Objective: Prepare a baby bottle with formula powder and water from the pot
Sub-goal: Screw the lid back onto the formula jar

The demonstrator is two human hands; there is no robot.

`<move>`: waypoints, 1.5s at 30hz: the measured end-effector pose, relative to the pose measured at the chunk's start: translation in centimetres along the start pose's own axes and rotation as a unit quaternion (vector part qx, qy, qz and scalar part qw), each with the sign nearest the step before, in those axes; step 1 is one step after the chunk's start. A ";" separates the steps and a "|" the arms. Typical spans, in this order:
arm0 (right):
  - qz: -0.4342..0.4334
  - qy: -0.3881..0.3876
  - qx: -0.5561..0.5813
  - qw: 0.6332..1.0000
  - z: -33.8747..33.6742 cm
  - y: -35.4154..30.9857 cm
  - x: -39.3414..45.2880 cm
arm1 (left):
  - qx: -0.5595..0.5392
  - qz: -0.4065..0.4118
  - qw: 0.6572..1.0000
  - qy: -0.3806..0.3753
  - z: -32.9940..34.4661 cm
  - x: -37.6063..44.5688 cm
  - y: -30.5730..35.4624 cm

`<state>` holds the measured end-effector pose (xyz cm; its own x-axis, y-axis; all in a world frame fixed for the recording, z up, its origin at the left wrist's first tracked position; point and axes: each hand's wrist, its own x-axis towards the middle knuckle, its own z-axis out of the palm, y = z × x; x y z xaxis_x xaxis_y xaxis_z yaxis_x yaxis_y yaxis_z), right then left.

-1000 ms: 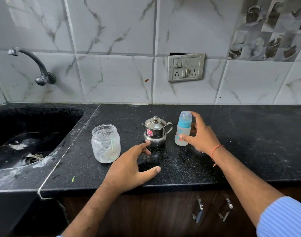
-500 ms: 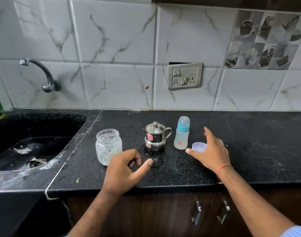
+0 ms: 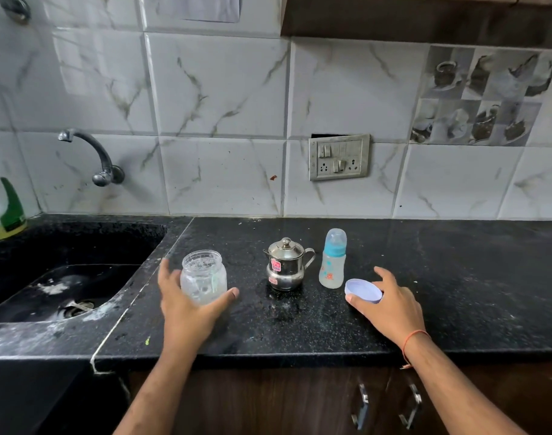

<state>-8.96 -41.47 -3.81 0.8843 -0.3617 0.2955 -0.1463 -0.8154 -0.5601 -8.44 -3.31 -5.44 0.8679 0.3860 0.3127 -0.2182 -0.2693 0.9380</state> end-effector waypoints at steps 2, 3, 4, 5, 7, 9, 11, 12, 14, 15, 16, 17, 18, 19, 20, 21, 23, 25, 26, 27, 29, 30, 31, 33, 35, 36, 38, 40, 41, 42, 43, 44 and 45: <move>-0.022 -0.011 0.053 0.998 -0.1 -0.3 -1.3 | 0.027 -0.022 0.997 -0.065 0.1 0.8 -0.1; -0.036 -0.016 0.075 0.996 -0.1 -0.6 -2.1 | 0.075 -0.019 0.994 -0.075 0.5 0.6 0.2; -0.049 -0.023 0.095 0.994 -0.1 -0.9 -2.8 | 0.131 -0.003 0.988 -0.076 1.0 0.0 0.7; -0.061 -0.032 0.115 0.991 -0.1 -1.2 -3.3 | 0.182 0.022 0.981 -0.070 1.5 -0.7 1.3; -0.081 -0.064 0.149 0.983 0.0 -1.7 -4.1 | 0.222 0.057 0.969 -0.088 2.5 -1.9 2.4; -0.102 -0.099 0.161 0.977 -0.3 -2.3 -4.5 | 0.214 0.065 0.966 -0.132 3.6 -2.6 3.0; -0.124 -0.121 0.154 0.973 -0.9 -3.3 -4.3 | 0.198 0.070 0.961 -0.178 4.7 -3.1 3.5; -0.136 -0.129 0.144 0.972 -1.4 -4.0 -4.1 | 0.195 0.073 0.959 -0.193 5.2 -3.3 3.7; -0.158 -0.142 0.123 0.970 -2.4 -5.2 -3.6 | 0.199 0.077 0.954 -0.209 6.1 -3.6 4.0; -0.165 -0.148 0.114 0.968 -3.0 -5.9 -3.3 | 0.201 0.077 0.954 -0.208 6.4 -3.6 3.9; -0.173 -0.153 0.107 0.967 -3.5 -6.6 -3.0 | 0.205 0.076 0.954 -0.206 6.6 -3.5 3.8; -0.183 -0.156 0.099 0.966 -3.9 -7.2 -2.7 | 0.207 0.074 0.954 -0.204 6.8 -3.4 3.7; -0.193 -0.159 0.093 0.964 -4.3 -8.0 -2.4 | 0.209 0.075 0.954 -0.203 6.8 -3.4 3.6; -0.201 -0.165 0.090 0.961 -4.6 -8.7 -2.0 | 0.212 0.075 0.953 -0.203 6.8 -3.4 3.4; -0.209 -0.171 0.087 0.959 -4.9 -9.5 -1.7 | 0.214 0.075 0.952 -0.203 6.7 -3.4 3.4; -0.218 -0.175 0.081 0.957 -5.2 -10.3 -1.3 | 0.217 0.076 0.952 -0.204 6.7 -3.4 3.3; -0.243 -0.181 0.068 0.951 -5.7 -11.9 -0.4 | 0.221 0.075 0.950 -0.209 6.7 -3.3 3.3; -0.262 -0.198 0.060 0.942 -5.9 -13.4 0.4 | 0.222 0.076 0.948 -0.216 6.6 -3.3 3.3; -0.274 -0.212 0.051 0.937 -5.9 -14.2 0.8 | 0.224 0.077 0.946 -0.220 6.6 -3.3 3.4; -0.288 -0.226 0.034 0.930 -5.9 -14.8 1.2 | 0.227 0.079 0.945 -0.224 6.6 -3.3 3.4; -0.323 -0.246 -0.019 0.914 -5.9 -16.1 1.7 | 0.232 0.086 0.942 -0.227 6.5 -3.4 3.3; -0.343 -0.255 -0.050 0.903 -5.9 -16.7 1.9 | 0.233 0.090 0.941 -0.227 6.5 -3.4 3.2; -0.362 -0.266 -0.081 0.890 -5.8 -17.3 2.1 | 0.233 0.093 0.941 -0.227 6.5 -3.4 3.1; -0.391 -0.284 -0.136 0.865 -5.6 -18.3 2.5 | 0.231 0.099 0.941 -0.227 6.5 -3.4 3.1; -0.406 -0.295 -0.178 0.847 -5.4 -19.3 2.7 | 0.231 0.101 0.940 -0.229 6.5 -3.4 3.0; -0.411 -0.296 -0.194 0.840 -5.3 -19.7 2.8 | 0.233 0.101 0.940 -0.229 6.5 -3.4 3.0; -0.415 -0.293 -0.213 0.835 -5.3 -20.2 2.9 | 0.236 0.101 0.939 -0.229 6.6 -3.4 2.9; -0.409 -0.293 -0.212 0.838 -5.4 -20.4 3.0 | 0.237 0.103 0.938 -0.229 6.6 -3.4 2.7; -0.406 -0.292 -0.207 0.841 -5.4 -20.4 3.0 | 0.238 0.106 0.938 -0.228 6.7 -3.3 2.6; -0.402 -0.292 -0.206 0.843 -5.5 -20.6 3.0 | 0.237 0.108 0.938 -0.228 6.7 -3.3 2.6; -0.399 -0.291 -0.211 0.844 -5.5 -20.7 2.9 | 0.238 0.109 0.937 -0.230 6.7 -3.3 2.6; -0.401 -0.289 -0.222 0.841 -5.5 -20.9 2.7 | 0.238 0.111 0.937 -0.231 6.7 -3.3 2.6; -0.406 -0.285 -0.236 0.835 -5.5 -21.1 2.5 | 0.240 0.113 0.936 -0.231 6.7 -3.3 2.6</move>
<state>-6.15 -27.70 13.01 0.8247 0.5621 -0.0627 0.5652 -0.8232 0.0533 -8.93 -11.17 -5.07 0.9486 -0.1218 0.2920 -0.2895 -0.7064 0.6459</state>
